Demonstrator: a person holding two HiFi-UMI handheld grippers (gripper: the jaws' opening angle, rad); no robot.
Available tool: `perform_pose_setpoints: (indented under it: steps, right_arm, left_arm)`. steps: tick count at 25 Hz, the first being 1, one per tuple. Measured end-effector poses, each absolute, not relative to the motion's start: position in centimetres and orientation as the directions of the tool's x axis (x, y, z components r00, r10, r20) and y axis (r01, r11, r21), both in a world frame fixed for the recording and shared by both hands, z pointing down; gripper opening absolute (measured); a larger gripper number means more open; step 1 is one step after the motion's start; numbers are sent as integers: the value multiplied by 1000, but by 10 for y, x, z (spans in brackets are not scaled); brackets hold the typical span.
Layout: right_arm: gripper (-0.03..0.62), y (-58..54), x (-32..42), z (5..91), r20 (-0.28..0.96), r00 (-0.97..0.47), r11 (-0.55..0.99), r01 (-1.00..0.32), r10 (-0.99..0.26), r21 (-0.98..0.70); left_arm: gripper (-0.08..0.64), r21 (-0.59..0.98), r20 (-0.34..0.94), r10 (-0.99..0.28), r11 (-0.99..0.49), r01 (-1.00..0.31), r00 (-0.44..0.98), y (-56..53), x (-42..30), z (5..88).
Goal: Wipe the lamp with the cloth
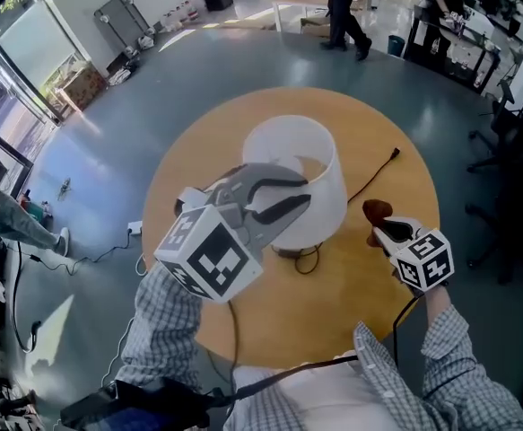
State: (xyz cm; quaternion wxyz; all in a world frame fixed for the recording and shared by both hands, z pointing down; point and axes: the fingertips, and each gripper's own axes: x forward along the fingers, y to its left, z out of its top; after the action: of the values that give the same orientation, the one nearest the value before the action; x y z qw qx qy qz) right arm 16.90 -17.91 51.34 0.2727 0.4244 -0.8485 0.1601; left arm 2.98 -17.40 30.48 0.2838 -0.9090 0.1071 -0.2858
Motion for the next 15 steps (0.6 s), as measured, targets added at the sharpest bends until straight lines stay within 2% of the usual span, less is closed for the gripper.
perform_pose_setpoints:
  steps: [4, 8, 12, 14, 15]
  right_arm:
    - [51, -149, 139, 574, 723, -474, 654, -755, -503, -40]
    - [51, -113, 85, 621, 809, -475, 763, -644, -346, -51]
    - [56, -91, 51, 641, 849, -444, 813, -581, -286, -30]
    - [85, -84, 41, 645, 851, -451, 829, -558, -271, -31]
    - [132, -82, 38, 648, 847, -463, 833, -551, -260, -45]
  left_arm:
    - [72, -578, 450, -372, -814, -53, 812, -171, 31, 304]
    - [72, -562, 432, -381, -823, -86, 818, -172, 28, 302]
    - [74, -559, 421, -387, -823, -101, 820, -173, 26, 301]
    - [75, -565, 417, -391, -819, -103, 821, -174, 26, 301]
    - [77, -568, 414, -393, -816, -104, 821, -174, 25, 301]
